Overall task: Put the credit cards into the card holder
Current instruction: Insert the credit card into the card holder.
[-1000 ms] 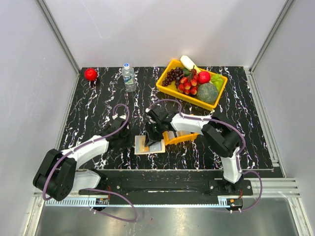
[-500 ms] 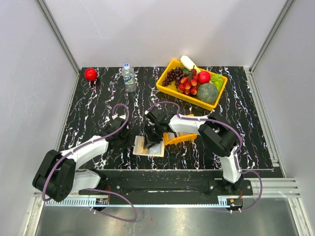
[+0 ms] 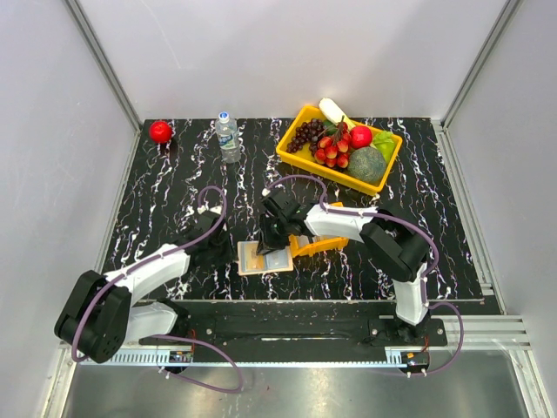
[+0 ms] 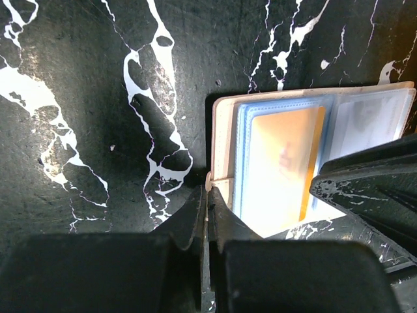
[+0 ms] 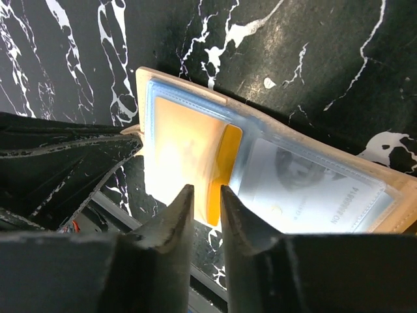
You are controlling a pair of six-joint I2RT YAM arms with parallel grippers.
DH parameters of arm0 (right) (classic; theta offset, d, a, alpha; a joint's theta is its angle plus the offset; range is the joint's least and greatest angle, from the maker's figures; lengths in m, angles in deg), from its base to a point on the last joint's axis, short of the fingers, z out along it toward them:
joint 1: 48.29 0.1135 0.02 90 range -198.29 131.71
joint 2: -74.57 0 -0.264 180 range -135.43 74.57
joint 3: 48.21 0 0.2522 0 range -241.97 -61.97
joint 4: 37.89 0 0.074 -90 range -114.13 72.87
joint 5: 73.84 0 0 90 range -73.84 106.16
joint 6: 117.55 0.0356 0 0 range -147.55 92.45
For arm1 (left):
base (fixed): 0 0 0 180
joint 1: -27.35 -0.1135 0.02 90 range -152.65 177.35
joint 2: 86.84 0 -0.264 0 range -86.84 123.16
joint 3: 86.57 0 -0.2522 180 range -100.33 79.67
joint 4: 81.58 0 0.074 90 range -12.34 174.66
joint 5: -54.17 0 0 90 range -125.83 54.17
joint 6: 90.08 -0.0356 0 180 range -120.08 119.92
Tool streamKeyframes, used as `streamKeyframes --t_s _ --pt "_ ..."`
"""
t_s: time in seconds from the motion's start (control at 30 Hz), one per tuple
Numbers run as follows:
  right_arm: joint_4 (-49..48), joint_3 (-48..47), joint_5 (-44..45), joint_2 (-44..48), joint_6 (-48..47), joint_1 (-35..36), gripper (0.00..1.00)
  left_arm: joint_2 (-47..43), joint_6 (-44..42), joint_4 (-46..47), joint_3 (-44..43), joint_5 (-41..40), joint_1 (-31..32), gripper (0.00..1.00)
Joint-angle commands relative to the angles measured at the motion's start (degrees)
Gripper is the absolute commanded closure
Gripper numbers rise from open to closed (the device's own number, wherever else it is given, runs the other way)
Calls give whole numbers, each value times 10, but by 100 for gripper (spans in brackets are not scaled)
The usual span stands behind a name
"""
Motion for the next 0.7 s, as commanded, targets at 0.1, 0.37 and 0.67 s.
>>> streamKeyframes --t_s 0.1,0.37,0.67 --pt "3 -7 39 9 -12 6 63 -11 3 21 6 4 0 100" --pt "29 -29 23 -33 -31 29 63 -9 3 25 4 7 0 100" --pt "69 -37 100 -25 -45 43 88 -9 3 28 8 6 0 100"
